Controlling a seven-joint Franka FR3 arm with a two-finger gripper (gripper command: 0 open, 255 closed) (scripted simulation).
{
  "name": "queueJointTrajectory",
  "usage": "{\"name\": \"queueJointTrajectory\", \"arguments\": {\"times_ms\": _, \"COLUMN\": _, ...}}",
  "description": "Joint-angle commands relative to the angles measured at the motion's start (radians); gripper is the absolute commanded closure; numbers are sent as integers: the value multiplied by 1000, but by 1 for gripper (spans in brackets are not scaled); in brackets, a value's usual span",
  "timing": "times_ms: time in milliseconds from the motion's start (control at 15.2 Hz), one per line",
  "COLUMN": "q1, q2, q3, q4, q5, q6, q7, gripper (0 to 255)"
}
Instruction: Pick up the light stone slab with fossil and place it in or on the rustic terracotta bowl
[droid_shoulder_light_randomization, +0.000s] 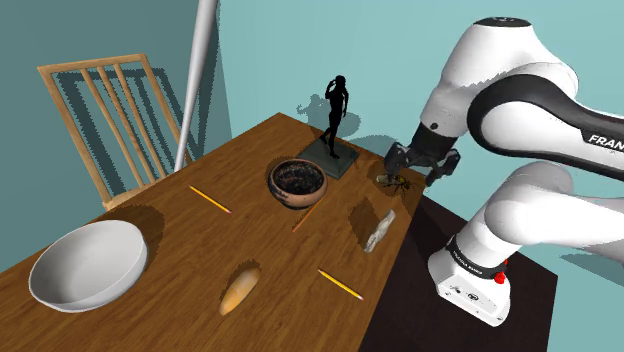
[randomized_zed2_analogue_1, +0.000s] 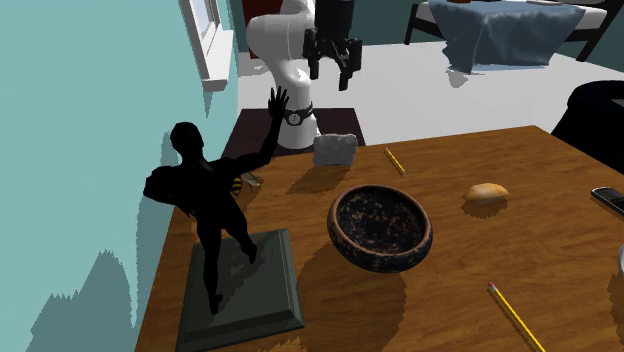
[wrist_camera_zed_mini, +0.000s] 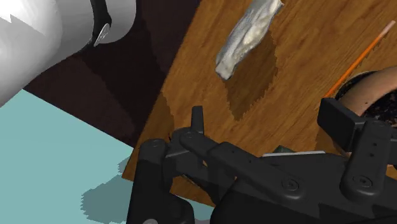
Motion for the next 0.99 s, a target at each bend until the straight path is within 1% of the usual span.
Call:
{"name": "queueJointTrajectory", "arguments": {"times_ms": 0, "q1": 5, "q2": -32, "q3": 116, "q4": -48, "q5": 83, "q6": 31, "q7": 162, "gripper": 0}}
{"name": "queueJointTrajectory", "arguments": {"times_ms": 132, "q1": 12, "q2": -38, "q3": 237, "q4": -77, "q5": 167, "q6": 61, "q7": 315, "gripper": 0}}
{"name": "queueJointTrajectory", "arguments": {"times_ms": 264, "q1": 9, "q2": -22, "q3": 365, "q4": -91, "q5": 255, "q6": 97, "q7": 467, "gripper": 0}}
{"name": "queueJointTrajectory", "arguments": {"times_ms": 330, "q1": 2, "q2": -5, "q3": 430, "q4": -93, "q5": 299, "q6": 118, "q7": 543, "gripper": 0}}
{"name": "queueJointTrajectory", "arguments": {"times_ms": 462, "q1": -30, "q2": 38, "q3": 562, "q4": -84, "q5": 385, "q6": 163, "q7": 687, "gripper": 0}}
{"name": "queueJointTrajectory", "arguments": {"times_ms": 528, "q1": -40, "q2": 46, "q3": 590, "q4": -81, "q5": 402, "q6": 171, "q7": 715, "gripper": 0}}
{"name": "queueJointTrajectory", "arguments": {"times_ms": 924, "q1": -47, "q2": 109, "q3": 686, "q4": -122, "q5": 491, "q6": 270, "q7": 701, "gripper": 0}}
